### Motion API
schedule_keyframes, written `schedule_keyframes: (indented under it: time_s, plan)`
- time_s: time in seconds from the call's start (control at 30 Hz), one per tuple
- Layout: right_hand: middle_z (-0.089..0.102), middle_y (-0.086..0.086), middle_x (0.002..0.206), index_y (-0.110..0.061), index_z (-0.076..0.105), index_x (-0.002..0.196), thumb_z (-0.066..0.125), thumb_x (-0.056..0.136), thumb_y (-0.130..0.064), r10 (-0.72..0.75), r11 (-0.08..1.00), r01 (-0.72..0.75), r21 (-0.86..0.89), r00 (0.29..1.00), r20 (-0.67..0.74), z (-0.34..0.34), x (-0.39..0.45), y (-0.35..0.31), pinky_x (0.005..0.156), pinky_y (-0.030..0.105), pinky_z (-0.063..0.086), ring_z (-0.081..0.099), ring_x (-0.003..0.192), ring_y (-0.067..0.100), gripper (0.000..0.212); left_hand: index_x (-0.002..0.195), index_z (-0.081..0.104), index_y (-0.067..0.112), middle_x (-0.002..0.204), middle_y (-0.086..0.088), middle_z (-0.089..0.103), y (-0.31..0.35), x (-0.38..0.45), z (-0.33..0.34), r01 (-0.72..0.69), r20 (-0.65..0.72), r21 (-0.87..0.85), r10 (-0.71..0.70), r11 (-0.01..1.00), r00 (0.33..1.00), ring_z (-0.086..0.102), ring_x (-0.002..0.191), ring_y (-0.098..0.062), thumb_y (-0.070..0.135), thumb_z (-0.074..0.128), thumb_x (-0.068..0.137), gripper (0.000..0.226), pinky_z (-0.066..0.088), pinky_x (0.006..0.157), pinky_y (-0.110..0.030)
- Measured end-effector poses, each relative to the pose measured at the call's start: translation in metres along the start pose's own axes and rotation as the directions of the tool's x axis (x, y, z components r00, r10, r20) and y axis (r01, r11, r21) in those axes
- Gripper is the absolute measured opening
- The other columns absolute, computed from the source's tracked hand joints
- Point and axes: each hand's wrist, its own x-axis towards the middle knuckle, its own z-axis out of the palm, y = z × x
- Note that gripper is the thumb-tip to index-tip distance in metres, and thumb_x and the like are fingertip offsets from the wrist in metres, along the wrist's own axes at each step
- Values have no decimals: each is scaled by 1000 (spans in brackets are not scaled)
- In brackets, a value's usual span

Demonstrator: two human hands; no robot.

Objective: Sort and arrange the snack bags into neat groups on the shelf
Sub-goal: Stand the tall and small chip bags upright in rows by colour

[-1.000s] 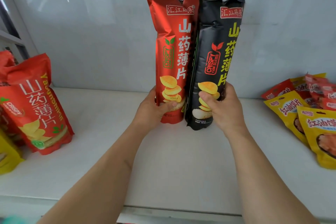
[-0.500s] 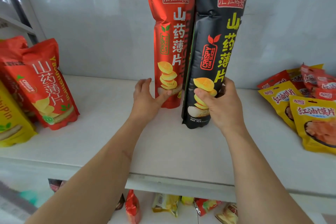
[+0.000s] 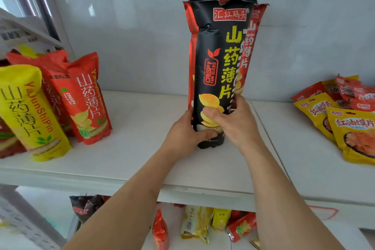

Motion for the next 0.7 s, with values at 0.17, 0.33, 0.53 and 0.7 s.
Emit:
schedule_keyframes:
  time_s: [0.17,0.33,0.53,0.7]
  plan:
    - [65,-12,118,-35,58,120,78,73,-55,12,999,-15,36,998,67,13,-8,-10,59,11,50,63,103,4,55,131,54,28,110,14,66,-16,1,-29,18,6,-30,-18,999,1000,63,97,-6,24,88,76,65,49,79,-11]
    - [67,-15,111,-28,64,119,58,75,-69,22,999,-24,23,996,84,22,-4,-19,78,18,46,61,101,-3,60,135,53,27,117,14,66,-29,5,-54,32,26,-72,-30,997,999,61,99,5,22,86,78,67,47,75,-4]
    - [61,-15,115,-25,55,120,61,82,-65,68,997,-65,53,995,-73,31,13,-7,77,17,42,58,107,5,56,143,49,31,128,12,65,-42,13,-68,57,57,-155,-49,986,997,61,115,-3,27,85,79,73,49,84,-11]
    - [46,-4,148,-28,33,147,70,75,-64,98,989,-87,122,991,-89,39,41,7,107,41,43,47,133,14,89,145,41,34,128,12,62,-48,13,-64,67,30,-225,-62,972,998,60,113,1,25,85,79,80,51,72,-6]
